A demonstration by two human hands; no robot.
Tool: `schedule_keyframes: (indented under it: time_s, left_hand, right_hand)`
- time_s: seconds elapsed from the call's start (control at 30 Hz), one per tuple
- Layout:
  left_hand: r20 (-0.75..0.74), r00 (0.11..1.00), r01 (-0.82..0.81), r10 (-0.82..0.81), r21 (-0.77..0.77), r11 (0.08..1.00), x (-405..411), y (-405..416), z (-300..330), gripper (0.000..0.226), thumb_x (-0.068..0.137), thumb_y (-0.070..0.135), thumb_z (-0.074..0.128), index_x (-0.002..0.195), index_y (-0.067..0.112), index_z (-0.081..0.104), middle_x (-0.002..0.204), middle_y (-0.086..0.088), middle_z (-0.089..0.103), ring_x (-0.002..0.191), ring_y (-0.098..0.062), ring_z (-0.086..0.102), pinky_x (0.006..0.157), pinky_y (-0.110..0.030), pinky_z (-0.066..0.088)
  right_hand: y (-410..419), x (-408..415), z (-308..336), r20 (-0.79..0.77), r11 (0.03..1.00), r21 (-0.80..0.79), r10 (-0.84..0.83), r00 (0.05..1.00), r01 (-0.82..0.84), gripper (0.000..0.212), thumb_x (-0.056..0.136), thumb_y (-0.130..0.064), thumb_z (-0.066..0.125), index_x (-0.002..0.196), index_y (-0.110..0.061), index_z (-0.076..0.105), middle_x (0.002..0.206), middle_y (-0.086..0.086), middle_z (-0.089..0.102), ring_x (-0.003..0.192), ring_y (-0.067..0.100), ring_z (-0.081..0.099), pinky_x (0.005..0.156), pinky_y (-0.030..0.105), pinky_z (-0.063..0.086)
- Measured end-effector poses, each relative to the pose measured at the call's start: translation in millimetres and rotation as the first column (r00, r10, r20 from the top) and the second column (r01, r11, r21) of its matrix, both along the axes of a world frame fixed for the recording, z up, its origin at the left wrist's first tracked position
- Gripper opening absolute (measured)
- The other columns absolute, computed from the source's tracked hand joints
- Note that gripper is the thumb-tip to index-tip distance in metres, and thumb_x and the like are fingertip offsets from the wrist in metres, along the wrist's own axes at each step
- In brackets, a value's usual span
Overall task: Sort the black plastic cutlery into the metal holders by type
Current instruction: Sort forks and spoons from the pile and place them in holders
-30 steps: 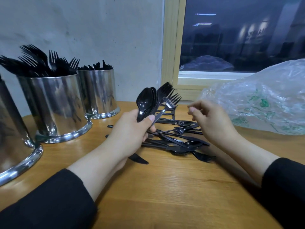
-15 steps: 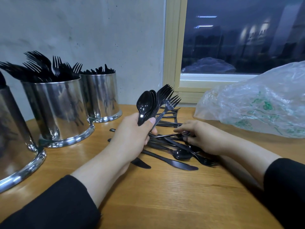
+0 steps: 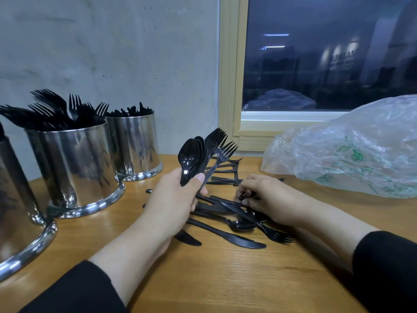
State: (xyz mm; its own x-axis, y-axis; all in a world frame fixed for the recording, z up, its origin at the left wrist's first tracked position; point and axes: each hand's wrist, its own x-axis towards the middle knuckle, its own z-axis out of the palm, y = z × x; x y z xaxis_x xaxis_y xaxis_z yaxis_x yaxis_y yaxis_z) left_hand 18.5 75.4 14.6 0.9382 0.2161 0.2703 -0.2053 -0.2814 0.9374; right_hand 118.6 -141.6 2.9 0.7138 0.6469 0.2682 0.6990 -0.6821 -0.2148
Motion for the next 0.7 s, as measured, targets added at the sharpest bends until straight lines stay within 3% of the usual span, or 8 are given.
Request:
schedule_keyframes:
  time_s: [0.1,0.17,0.23,0.33,0.43,0.6,0.7]
  left_hand:
    - [0.019,1.0,-0.02,0.019,0.006,1.0,1.0,0.6,-0.2,0.022,0.103,0.036,0.054,0.088,0.023,0.064,0.083,-0.004,0.072,0.057,-0.012,0.048,0.051,-0.026,0.036]
    - [0.029,0.999,-0.034,0.034,0.004,0.999,2.1,1.3,-0.7,0.026,0.102,0.039,0.054,0.082,0.026,0.066,0.085,-0.013,0.071,0.058,-0.014,0.049,0.055,-0.032,0.035]
    - [0.034,0.998,-0.049,0.049,-0.002,0.999,1.9,1.8,-0.6,0.028,0.102,0.042,0.054,0.079,0.03,0.067,0.078,-0.015,0.069,0.056,-0.014,0.049,0.057,-0.035,0.035]
    - [0.033,0.997,-0.073,0.074,-0.024,0.997,0.3,0.9,2.0,0.033,0.102,0.04,0.054,0.076,0.022,0.066,0.062,-0.003,0.064,0.045,-0.005,0.045,0.057,-0.031,0.034]
    - [0.042,0.996,-0.076,0.077,-0.032,0.997,-4.0,-2.5,7.5,0.031,0.104,0.034,0.054,0.084,0.013,0.064,0.066,-0.003,0.069,0.036,0.0,0.044,0.054,-0.03,0.031]
    - [0.042,0.998,-0.052,0.051,0.021,0.998,-9.5,-4.6,12.4,0.026,0.105,0.028,0.051,0.089,0.011,0.062,0.083,-0.008,0.073,0.035,0.003,0.048,0.049,-0.022,0.032]
    - [0.009,1.0,0.006,-0.006,0.006,1.0,-11.2,-4.8,11.9,0.023,0.104,0.03,0.054,0.087,0.017,0.061,0.079,-0.006,0.073,0.052,-0.007,0.066,0.05,-0.022,0.038]
  right_hand:
    - [1.5,-2.5,-0.8,0.172,0.994,0.097,0.028,0.985,-0.045,0.009,0.091,-0.019,0.068,0.095,-0.027,0.067,0.093,-0.013,0.05,0.087,0.008,0.053,0.08,0.034,0.05]
    - [3.6,-8.0,5.9,0.342,0.968,0.24,-0.022,0.939,-0.065,0.006,0.092,-0.016,0.066,0.096,-0.02,0.068,0.094,-0.007,0.053,0.086,0.01,0.053,0.075,0.031,0.049]
    - [4.5,-17.0,17.7,0.418,0.889,0.448,-0.117,0.901,-0.092,0.006,0.093,-0.014,0.064,0.097,-0.017,0.067,0.092,-0.005,0.054,0.084,0.009,0.051,0.074,0.023,0.045]
    - [4.7,-36.1,30.7,0.314,0.703,0.705,-0.189,0.93,-0.096,0.006,0.095,-0.017,0.062,0.095,-0.023,0.064,0.086,-0.008,0.059,0.08,0.008,0.054,0.072,0.023,0.046]
    - [7.7,-51.0,31.6,0.143,0.559,0.828,-0.148,0.979,-0.036,0.008,0.095,-0.021,0.063,0.088,-0.025,0.064,0.078,-0.009,0.065,0.076,0.013,0.061,0.069,0.028,0.049]
    - [17.1,-63.4,30.4,-0.045,0.442,0.895,-0.025,0.999,0.051,0.014,0.096,-0.017,0.063,0.083,-0.012,0.067,0.065,0.0,0.065,0.061,0.009,0.057,0.06,0.02,0.048]
    - [19.5,-64.0,29.9,-0.094,0.425,0.901,-0.011,0.996,0.089,0.013,0.096,-0.014,0.062,0.085,-0.011,0.066,0.063,-0.002,0.068,0.058,0.007,0.059,0.058,0.016,0.049]
